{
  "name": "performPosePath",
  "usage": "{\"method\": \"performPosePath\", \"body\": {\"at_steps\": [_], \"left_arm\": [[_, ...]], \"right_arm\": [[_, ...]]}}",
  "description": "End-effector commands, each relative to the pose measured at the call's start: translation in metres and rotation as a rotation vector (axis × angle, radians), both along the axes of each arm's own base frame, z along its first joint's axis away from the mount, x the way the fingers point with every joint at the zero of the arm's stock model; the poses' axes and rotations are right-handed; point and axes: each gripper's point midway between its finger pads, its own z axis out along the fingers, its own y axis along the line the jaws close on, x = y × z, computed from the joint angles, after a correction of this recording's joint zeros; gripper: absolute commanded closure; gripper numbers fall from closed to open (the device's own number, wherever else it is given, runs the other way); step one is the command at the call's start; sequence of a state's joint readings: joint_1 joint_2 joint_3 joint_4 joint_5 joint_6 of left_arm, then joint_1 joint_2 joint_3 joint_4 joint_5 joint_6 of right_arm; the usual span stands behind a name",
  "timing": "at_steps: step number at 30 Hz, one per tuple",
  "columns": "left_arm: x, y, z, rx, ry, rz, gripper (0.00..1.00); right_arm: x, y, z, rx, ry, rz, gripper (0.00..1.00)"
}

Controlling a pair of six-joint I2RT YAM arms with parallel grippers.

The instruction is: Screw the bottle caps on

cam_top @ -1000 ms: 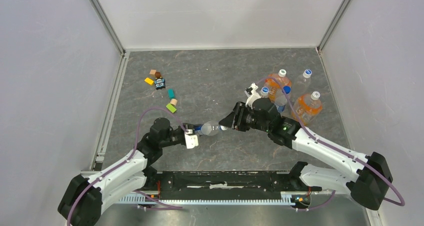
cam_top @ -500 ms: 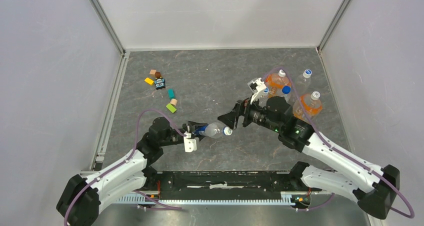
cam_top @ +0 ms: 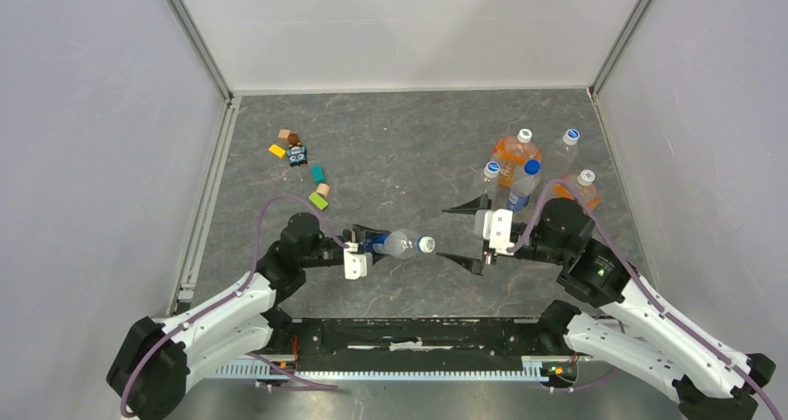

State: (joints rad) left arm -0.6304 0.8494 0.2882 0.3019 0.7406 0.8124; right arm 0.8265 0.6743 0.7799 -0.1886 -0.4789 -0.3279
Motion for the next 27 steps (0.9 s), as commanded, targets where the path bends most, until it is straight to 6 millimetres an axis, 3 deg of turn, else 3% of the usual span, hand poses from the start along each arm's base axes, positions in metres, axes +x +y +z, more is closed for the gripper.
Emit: {"method": "performPosePath", "body": {"at_steps": [1, 5, 8, 15, 27], "left_arm": [[-0.005, -0.009, 0.02, -0.045, 0.014, -0.053, 0.49], [-0.007, -0.011, 0.02, -0.047, 0.028, -0.064, 0.49], [-0.008, -0.011, 0.021, -0.049, 0.032, -0.069, 0.49], [-0.009, -0.012, 0.022, -0.052, 0.039, -0.078, 0.49], [-0.01, -0.013, 0.025, -0.063, 0.047, -0.081, 0.49]], "right_arm": [[-0.029, 0.002, -0.005, -0.129, -0.176, 0.233, 0.23], [-0.037, 0.008, -0.014, -0.176, -0.152, 0.321, 0.33], [-0.03, 0.011, -0.018, -0.198, -0.144, 0.308, 0.36], [-0.016, 0.011, -0.02, -0.204, -0.168, 0.244, 0.42], [-0.019, 0.016, -0.031, -0.214, -0.135, 0.276, 0.49]]}}
